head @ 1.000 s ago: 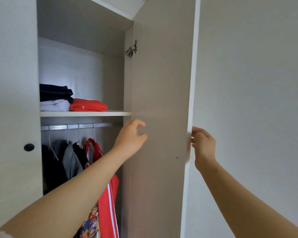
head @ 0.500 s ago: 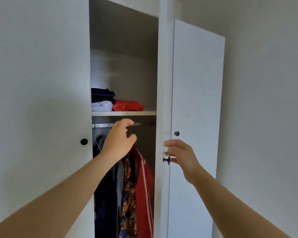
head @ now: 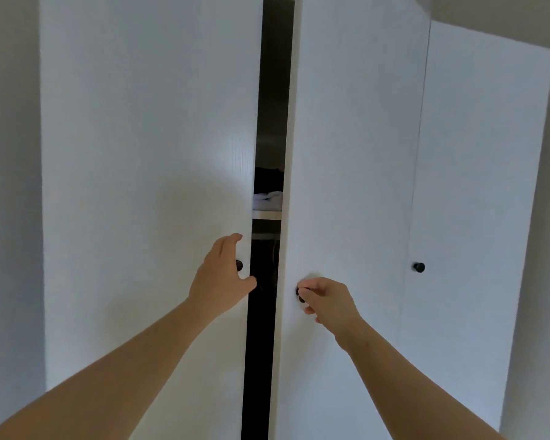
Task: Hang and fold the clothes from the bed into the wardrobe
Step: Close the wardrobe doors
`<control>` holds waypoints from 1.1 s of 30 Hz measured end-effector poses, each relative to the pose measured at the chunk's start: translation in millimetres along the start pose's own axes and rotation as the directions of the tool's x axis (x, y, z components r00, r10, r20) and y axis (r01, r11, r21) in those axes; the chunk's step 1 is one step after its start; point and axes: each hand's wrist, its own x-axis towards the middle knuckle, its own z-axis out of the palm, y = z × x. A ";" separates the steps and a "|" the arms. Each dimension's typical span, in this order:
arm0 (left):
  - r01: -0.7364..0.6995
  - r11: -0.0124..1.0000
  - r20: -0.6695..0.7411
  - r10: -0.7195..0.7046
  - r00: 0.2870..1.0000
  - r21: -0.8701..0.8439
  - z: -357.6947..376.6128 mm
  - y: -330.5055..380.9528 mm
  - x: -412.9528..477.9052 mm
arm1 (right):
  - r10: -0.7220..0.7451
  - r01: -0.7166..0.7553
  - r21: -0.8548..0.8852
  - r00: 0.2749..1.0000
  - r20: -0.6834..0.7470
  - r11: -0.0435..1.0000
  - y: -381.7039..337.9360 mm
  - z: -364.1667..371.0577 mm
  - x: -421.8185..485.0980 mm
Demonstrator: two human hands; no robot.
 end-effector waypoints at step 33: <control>-0.028 0.644 0.008 0.034 0.999 0.765 55.3 -127.5 62.1 | -0.013 0.003 -0.363 1.000 -0.025 0.932 28.8 95.0 147.3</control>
